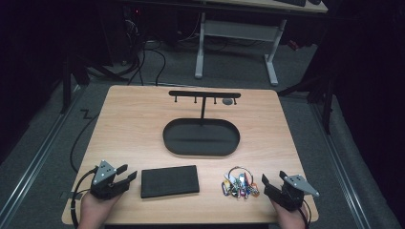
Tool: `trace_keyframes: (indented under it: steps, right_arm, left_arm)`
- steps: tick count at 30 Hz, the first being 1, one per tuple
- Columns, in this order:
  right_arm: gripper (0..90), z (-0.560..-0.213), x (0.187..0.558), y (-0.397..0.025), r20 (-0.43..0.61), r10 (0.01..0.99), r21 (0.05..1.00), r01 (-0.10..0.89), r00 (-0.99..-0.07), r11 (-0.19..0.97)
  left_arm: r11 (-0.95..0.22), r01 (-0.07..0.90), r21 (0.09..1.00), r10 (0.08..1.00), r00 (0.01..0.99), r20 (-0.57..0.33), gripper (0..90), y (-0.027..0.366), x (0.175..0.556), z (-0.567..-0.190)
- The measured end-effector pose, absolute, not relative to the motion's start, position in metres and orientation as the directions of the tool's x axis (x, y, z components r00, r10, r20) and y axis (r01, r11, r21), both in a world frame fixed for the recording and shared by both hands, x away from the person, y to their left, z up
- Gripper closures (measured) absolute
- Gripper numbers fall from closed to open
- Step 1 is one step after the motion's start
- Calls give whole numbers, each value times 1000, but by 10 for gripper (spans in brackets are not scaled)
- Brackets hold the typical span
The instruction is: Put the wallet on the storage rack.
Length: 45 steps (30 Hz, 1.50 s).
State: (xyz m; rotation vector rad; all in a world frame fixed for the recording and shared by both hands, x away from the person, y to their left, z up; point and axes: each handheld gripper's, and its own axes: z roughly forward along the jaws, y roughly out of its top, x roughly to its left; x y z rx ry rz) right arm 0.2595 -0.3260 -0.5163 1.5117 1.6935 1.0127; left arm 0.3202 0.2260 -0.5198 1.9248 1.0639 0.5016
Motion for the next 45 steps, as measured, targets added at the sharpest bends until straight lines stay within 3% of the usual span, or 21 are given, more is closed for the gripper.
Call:
trace_keyframes:
  steps: [14,21,25,32,45]
  right_arm:
    - [286,-517,266,-324,38,983,872,487,-177,53]
    - [292,-516,271,-317,25,979,875,478,-205,77]
    - [292,-516,272,-317,26,977,876,476,-211,80]
    - [293,-516,274,-318,29,976,874,478,-218,81]
    - [292,-517,274,-321,25,975,874,478,-220,85]
  left_arm:
    - [-335,481,810,813,582,-9,535,221,318,-526]
    - [-344,469,814,810,586,5,634,224,312,-525]
    - [-321,492,809,814,580,-30,628,225,309,-523]
    - [-395,517,760,776,630,-25,756,216,298,-526]
    - [-458,494,739,739,674,8,792,200,285,-528]
